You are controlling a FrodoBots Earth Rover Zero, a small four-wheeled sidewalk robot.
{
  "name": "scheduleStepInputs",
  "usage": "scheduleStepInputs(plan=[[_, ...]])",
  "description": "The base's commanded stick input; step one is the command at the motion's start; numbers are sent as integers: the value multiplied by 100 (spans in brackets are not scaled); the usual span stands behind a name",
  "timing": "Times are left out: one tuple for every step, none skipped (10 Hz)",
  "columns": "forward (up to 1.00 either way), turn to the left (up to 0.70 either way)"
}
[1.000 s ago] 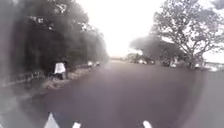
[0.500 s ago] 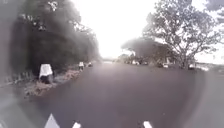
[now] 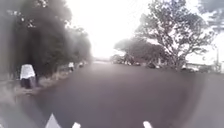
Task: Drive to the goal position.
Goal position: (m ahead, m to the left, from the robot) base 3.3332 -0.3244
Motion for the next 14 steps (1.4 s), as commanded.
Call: scheduleStepInputs(plan=[[70,0],[70,0],[70,0],[70,0],[70,0],[70,0],[70,0],[70,0],[70,0],[70,0],[70,0],[70,0],[70,0],[70,0]])
